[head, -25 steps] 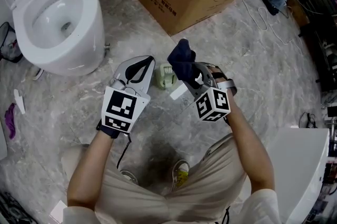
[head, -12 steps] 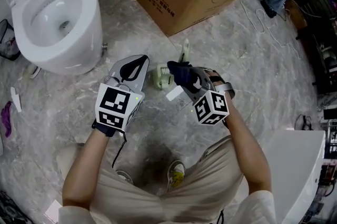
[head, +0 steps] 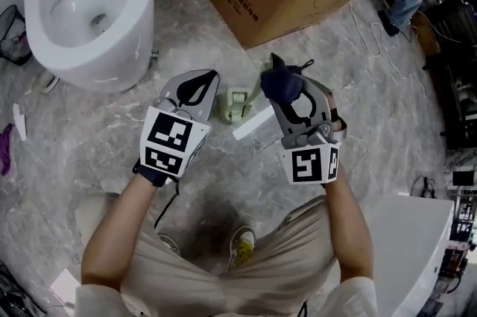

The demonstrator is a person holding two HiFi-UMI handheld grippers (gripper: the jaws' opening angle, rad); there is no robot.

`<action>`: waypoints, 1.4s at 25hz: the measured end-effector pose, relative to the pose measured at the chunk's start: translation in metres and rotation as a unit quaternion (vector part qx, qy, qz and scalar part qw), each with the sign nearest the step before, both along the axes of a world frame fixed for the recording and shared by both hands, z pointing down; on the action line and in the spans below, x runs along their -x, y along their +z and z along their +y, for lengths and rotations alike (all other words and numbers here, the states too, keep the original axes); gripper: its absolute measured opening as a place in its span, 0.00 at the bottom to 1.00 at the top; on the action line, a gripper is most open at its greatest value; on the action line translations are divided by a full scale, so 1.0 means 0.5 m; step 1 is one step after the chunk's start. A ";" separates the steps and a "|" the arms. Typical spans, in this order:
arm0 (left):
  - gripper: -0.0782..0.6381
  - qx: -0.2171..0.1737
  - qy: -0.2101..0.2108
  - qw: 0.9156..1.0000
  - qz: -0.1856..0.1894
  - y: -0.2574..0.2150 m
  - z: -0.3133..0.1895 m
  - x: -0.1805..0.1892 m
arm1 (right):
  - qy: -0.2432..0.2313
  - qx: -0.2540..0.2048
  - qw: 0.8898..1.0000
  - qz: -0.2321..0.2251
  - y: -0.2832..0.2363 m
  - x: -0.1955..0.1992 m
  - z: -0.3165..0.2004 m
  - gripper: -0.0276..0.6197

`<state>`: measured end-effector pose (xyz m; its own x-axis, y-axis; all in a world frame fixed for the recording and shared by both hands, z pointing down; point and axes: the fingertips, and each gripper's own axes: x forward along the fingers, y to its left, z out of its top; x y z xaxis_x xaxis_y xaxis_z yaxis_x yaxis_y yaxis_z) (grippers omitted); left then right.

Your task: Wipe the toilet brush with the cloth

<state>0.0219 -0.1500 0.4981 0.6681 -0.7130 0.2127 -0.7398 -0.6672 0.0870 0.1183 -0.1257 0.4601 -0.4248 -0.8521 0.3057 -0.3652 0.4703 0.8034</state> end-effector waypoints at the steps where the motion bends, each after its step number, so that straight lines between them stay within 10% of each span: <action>1: 0.11 -0.004 0.001 1.000 -0.005 -0.001 0.001 0.000 | 0.007 -0.022 1.000 -0.001 -0.014 -0.002 -0.005 0.31; 8: 0.11 -0.011 0.005 1.000 -0.019 0.001 0.008 0.002 | 0.032 -0.082 0.996 0.022 -0.031 0.003 -0.034 0.31; 35: 0.11 -0.011 0.001 1.000 -0.018 -0.001 0.002 -0.001 | 0.014 0.105 0.986 0.128 0.209 -0.049 -0.020 0.31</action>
